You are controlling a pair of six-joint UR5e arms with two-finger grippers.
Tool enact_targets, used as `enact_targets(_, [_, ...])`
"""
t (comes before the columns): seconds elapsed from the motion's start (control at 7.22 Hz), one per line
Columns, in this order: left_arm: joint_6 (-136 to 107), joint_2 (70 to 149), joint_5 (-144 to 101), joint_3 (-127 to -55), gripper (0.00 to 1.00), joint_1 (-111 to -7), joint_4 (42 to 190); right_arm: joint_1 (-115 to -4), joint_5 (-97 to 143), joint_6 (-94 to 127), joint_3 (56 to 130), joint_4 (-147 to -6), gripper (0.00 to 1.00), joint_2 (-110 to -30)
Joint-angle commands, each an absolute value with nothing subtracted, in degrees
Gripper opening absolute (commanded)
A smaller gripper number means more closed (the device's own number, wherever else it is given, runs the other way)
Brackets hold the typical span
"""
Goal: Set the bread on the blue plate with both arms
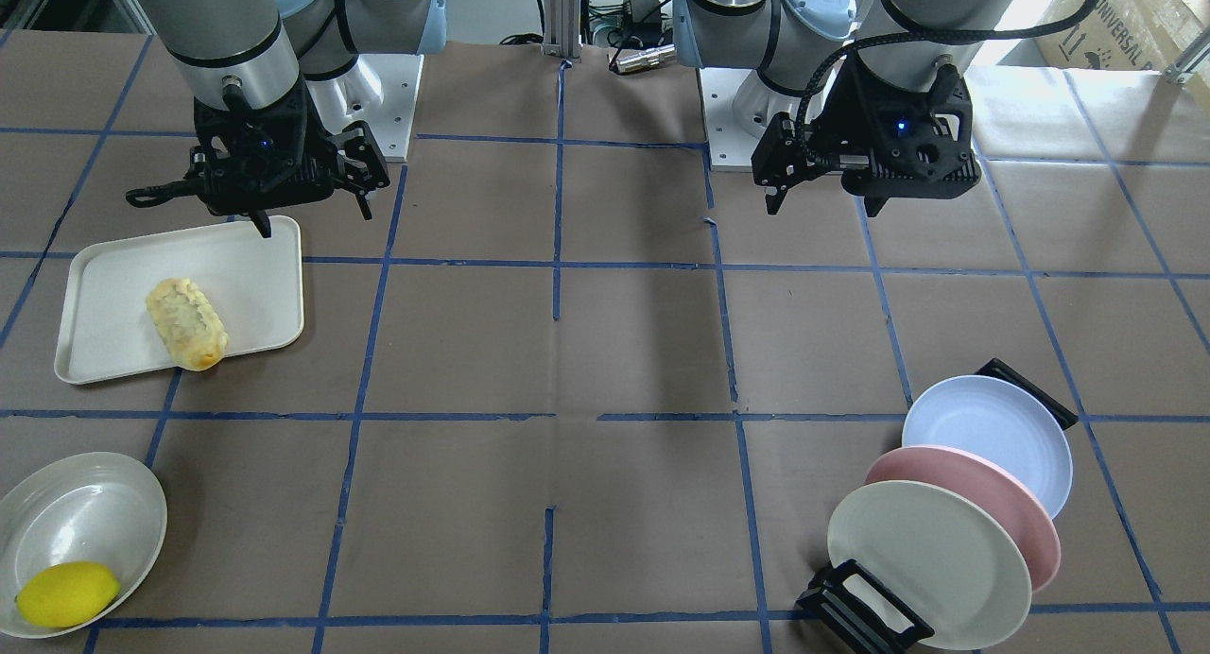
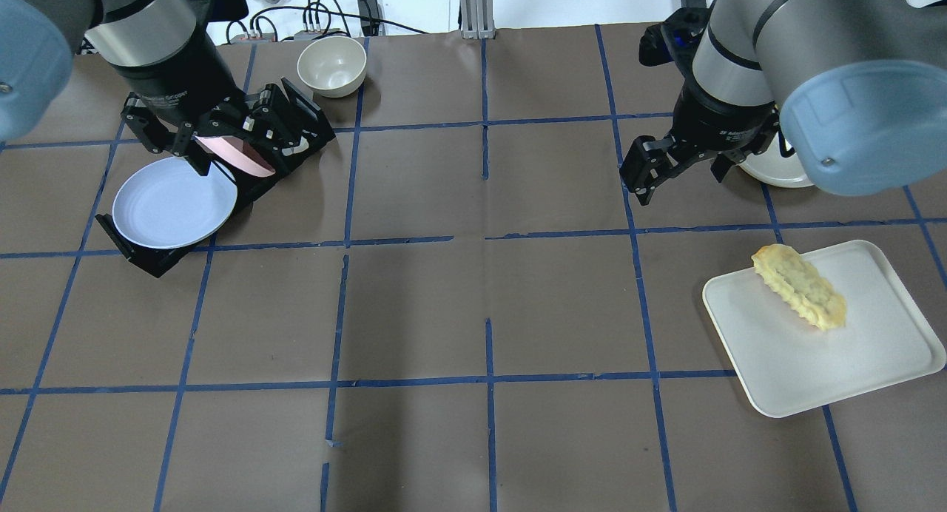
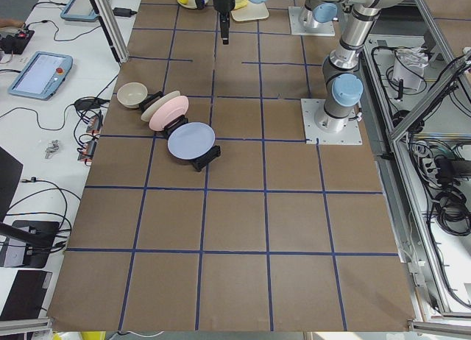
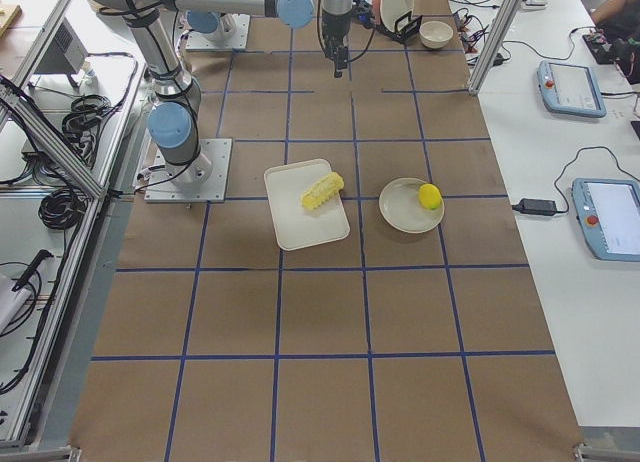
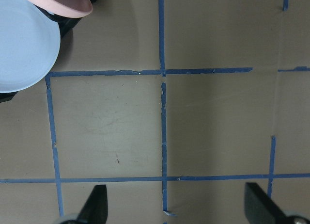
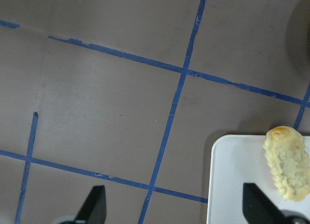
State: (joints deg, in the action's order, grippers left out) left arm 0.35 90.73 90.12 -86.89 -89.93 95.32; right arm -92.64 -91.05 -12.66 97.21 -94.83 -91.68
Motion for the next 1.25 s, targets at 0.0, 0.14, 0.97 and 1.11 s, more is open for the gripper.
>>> enact_targets(0.0, [0.4, 90.4, 90.2, -86.7, 1.0, -89.7, 95.5, -92.6, -91.1, -12.7, 97.1, -94.8, 1.0, -91.7])
enact_targets(0.14, [1.6, 90.9, 90.1, -86.7, 1.0, -87.1, 95.4, -92.5, -91.1, -12.7, 97.1, -94.8, 1.0, -91.7])
enact_targets(0.97, [37.5, 108.9, 89.2, -78.8, 1.0, -59.2, 91.8, -72.9, -90.9, -44.6, 115.3, -115.7, 0.99, -91.9])
enact_targets(1.11, [40.3, 116.6, 89.1, -74.9, 1.0, -56.8, 91.0, -67.5, -90.8, -52.4, 120.0, -121.6, 0.99, -91.7])
